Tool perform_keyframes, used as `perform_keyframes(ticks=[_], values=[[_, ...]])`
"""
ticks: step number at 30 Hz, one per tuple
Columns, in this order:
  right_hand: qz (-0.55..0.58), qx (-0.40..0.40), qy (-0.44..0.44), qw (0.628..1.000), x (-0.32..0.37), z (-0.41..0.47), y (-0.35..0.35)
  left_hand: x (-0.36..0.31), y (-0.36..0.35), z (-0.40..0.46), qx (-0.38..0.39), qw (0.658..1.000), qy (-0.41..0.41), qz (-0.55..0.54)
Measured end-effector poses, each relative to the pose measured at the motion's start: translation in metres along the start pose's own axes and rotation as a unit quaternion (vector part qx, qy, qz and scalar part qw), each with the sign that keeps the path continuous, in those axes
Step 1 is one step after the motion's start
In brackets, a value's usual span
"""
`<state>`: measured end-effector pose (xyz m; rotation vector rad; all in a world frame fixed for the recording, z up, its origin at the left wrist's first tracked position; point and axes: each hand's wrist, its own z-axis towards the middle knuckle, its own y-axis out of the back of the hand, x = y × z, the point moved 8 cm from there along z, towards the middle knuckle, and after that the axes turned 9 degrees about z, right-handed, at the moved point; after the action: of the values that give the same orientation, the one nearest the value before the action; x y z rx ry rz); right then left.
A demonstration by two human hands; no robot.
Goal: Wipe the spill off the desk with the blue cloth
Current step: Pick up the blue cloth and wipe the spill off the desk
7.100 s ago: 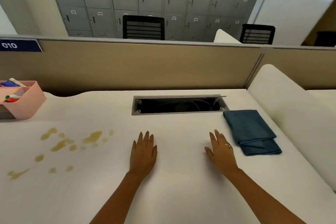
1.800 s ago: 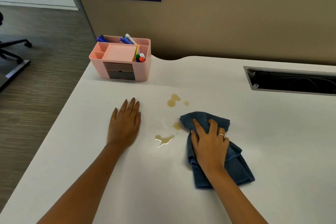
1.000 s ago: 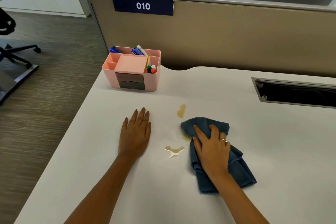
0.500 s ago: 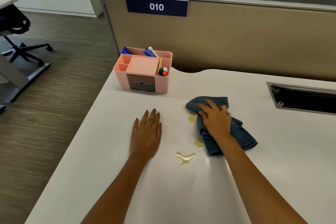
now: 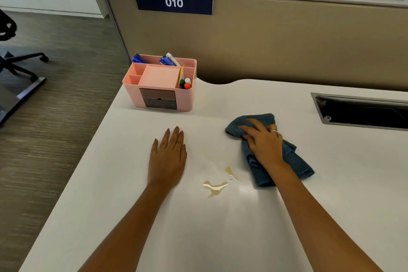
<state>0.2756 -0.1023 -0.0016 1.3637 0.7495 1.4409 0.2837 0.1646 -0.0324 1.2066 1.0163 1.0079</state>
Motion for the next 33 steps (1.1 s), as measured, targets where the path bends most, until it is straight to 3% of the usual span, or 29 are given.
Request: perform_keyframes(ticks=[3,8,12,18,23,29,33], values=[[0.004,0.014,-0.019,1.000,0.017,0.007,-0.012,-0.001,0.000,0.001,0.002,1.000,-0.001,0.002],[0.003,0.022,0.082,0.996,0.059,-0.046,-0.016,0.000,0.000,0.002,0.003,1.000,0.000,-0.002],[-0.004,0.018,0.107,0.994,0.039,-0.091,0.000,0.000,0.002,0.002,-0.001,1.000,0.004,-0.026],[-0.041,-0.005,-0.003,0.999,-0.016,-0.068,0.023,-0.001,0.009,-0.008,-0.008,0.998,-0.005,-0.064],[0.016,0.036,-0.099,0.994,0.005,-0.046,0.004,0.006,0.007,-0.029,-0.011,0.999,-0.006,-0.038],[0.093,0.072,-0.031,0.993,0.077,-0.087,-0.014,0.012,0.006,-0.049,0.000,1.000,0.009,-0.016],[0.041,0.050,0.075,0.995,0.125,-0.136,-0.020,0.014,0.006,-0.059,0.002,1.000,0.010,-0.013]])
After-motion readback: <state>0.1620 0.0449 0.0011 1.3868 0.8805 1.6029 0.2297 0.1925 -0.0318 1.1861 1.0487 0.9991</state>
